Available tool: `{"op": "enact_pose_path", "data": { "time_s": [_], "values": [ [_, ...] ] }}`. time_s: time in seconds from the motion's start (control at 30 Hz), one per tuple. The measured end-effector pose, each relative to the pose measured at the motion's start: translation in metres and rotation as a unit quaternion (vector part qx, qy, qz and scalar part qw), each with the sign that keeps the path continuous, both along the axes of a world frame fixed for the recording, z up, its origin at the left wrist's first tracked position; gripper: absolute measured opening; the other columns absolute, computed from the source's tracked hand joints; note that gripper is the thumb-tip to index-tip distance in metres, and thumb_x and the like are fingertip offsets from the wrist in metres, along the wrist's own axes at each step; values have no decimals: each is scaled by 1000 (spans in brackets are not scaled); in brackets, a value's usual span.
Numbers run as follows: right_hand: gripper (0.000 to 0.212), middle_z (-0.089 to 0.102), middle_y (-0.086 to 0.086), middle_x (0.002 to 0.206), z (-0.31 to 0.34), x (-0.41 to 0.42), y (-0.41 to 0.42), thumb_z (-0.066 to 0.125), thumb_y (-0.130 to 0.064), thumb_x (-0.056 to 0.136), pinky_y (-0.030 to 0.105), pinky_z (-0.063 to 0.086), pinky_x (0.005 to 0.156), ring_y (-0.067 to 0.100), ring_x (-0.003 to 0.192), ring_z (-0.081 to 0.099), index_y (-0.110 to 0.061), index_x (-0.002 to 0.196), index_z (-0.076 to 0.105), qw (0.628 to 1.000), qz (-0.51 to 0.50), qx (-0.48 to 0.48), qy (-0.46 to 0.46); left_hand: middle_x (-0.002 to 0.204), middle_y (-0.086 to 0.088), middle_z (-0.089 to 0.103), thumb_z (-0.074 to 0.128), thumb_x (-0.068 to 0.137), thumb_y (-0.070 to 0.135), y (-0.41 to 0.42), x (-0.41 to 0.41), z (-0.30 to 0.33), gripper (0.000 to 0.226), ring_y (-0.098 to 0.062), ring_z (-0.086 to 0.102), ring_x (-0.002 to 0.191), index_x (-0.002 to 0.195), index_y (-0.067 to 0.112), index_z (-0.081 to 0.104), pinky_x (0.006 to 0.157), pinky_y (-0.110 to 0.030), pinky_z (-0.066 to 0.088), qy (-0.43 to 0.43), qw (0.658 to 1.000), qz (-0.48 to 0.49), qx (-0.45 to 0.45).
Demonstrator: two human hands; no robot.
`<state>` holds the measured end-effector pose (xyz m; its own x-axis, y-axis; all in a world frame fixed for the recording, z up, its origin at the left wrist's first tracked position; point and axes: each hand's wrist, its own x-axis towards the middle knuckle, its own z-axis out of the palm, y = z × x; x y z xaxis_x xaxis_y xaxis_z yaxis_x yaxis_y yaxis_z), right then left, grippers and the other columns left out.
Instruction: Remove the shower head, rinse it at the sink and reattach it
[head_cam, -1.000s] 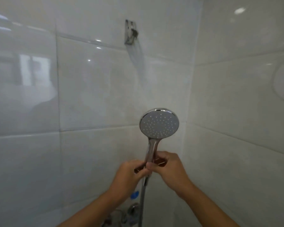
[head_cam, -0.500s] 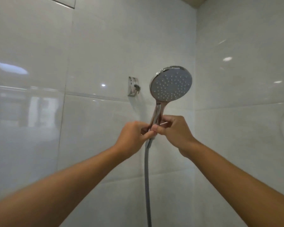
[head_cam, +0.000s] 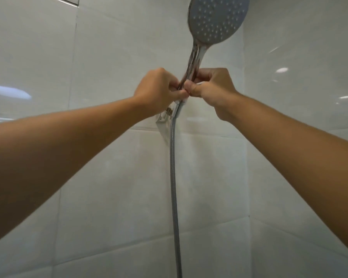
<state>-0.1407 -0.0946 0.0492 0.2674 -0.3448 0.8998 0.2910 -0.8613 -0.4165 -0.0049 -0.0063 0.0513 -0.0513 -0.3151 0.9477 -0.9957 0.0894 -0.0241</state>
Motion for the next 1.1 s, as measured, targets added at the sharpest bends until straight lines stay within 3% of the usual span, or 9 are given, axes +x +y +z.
{"op": "enact_pose_path", "data": {
  "time_s": [0.1,0.2,0.37,0.5,0.7,0.87,0.97,1.1],
  "values": [
    [13,76,0,80,10,7,0,69,0,90,26,61,82,11,76,73,-7,99,76,1000,9,9,-1,54,-2,32,72,81,39,-1,4,9,45,-19,25,56,62,2,57,52,-31,24,-3,1000,-11,-4],
    [13,76,-1,78,15,13,-3,69,-1,91,29,61,85,16,80,74,-6,100,76,999,27,20,0,54,-4,33,71,82,37,-3,8,14,44,-20,25,57,64,-1,60,52,-30,24,-2,1000,-20,-9],
    [15,77,12,94,16,21,-7,70,-1,90,33,60,89,25,92,75,-4,103,76,999,29,9,-17,54,-6,41,72,80,37,-5,17,16,38,-17,30,55,66,2,65,52,-29,29,-4,999,-36,-23],
    [15,77,13,96,12,26,-11,69,0,89,34,59,89,25,92,74,-4,102,76,999,31,20,-9,50,-1,32,73,81,34,-9,21,10,39,-16,25,53,56,10,56,48,-29,24,5,999,-33,-17],
    [15,78,9,95,0,35,-19,71,-2,88,38,58,93,24,93,74,-7,101,76,1000,17,15,17,63,-19,62,76,77,35,-16,34,-2,30,-16,38,56,73,5,72,54,-30,36,29,999,-31,-2],
    [16,77,12,95,-7,40,-23,73,-3,86,42,58,93,28,93,74,-5,102,76,1000,6,6,9,70,-15,68,75,76,37,-16,37,-10,30,-21,48,57,78,7,72,58,-36,45,43,999,-33,4],
    [18,77,9,94,-12,35,-20,76,-6,85,41,58,92,26,92,75,-5,103,76,1000,1,6,9,81,-4,71,75,80,33,-12,32,-14,20,-24,65,73,87,15,73,69,-37,52,49,998,-26,28],
    [18,75,4,87,-14,31,-11,79,-5,81,43,61,85,21,84,73,-7,99,75,998,-29,43,29,91,-10,71,72,83,25,-3,18,-14,16,-29,64,85,90,11,70,75,-38,51,48,996,50,58]
  ]
}}
